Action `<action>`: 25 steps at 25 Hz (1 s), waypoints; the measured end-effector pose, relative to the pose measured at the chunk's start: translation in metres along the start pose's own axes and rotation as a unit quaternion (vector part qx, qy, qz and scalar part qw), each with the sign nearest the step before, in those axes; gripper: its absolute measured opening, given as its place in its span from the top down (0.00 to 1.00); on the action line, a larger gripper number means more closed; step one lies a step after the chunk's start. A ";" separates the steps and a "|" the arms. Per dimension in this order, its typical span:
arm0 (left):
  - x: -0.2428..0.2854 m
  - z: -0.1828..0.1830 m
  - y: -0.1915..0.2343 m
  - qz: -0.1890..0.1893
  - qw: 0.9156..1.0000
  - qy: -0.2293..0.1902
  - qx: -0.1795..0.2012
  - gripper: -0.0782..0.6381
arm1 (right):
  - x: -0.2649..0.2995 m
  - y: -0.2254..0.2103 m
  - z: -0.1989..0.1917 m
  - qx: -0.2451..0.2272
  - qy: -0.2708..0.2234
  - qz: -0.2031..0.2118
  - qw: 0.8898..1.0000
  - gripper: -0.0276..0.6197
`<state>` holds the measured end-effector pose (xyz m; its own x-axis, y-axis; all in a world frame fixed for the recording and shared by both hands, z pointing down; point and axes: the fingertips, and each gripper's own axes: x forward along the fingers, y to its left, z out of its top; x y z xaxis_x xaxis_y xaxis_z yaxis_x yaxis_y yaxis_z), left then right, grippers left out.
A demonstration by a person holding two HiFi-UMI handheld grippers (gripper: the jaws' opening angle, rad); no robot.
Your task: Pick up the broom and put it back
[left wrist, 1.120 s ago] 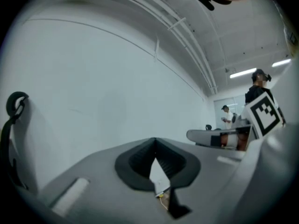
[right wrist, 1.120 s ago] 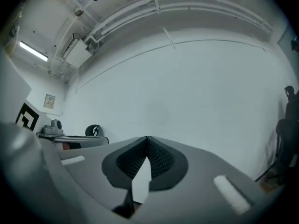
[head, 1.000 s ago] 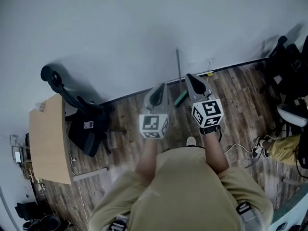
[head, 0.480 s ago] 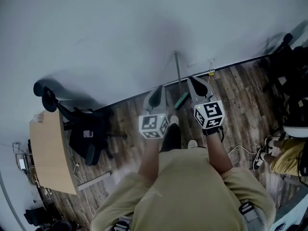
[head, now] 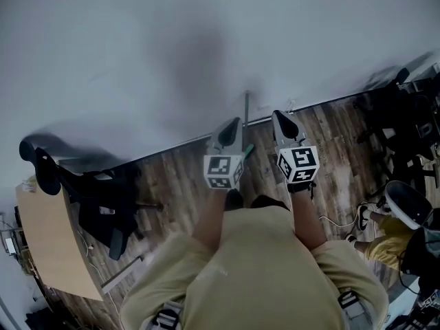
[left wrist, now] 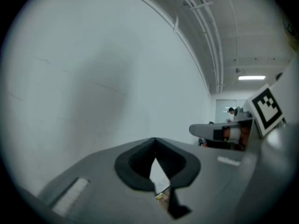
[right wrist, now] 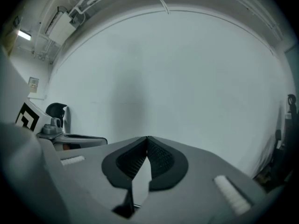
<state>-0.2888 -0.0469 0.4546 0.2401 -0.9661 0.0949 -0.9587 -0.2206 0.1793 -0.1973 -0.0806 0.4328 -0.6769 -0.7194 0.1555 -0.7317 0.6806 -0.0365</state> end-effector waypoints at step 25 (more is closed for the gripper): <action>0.138 -0.208 0.077 0.032 0.980 0.190 -0.055 0.89 | 0.137 -0.050 -0.316 0.145 0.266 0.037 0.952 0.91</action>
<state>-0.2979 -0.1691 0.6853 0.2406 -0.8528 0.4635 -0.9561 -0.1258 0.2647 -0.2281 -0.1691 0.7675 -0.6487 -0.4464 0.6164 -0.7266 0.6043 -0.3269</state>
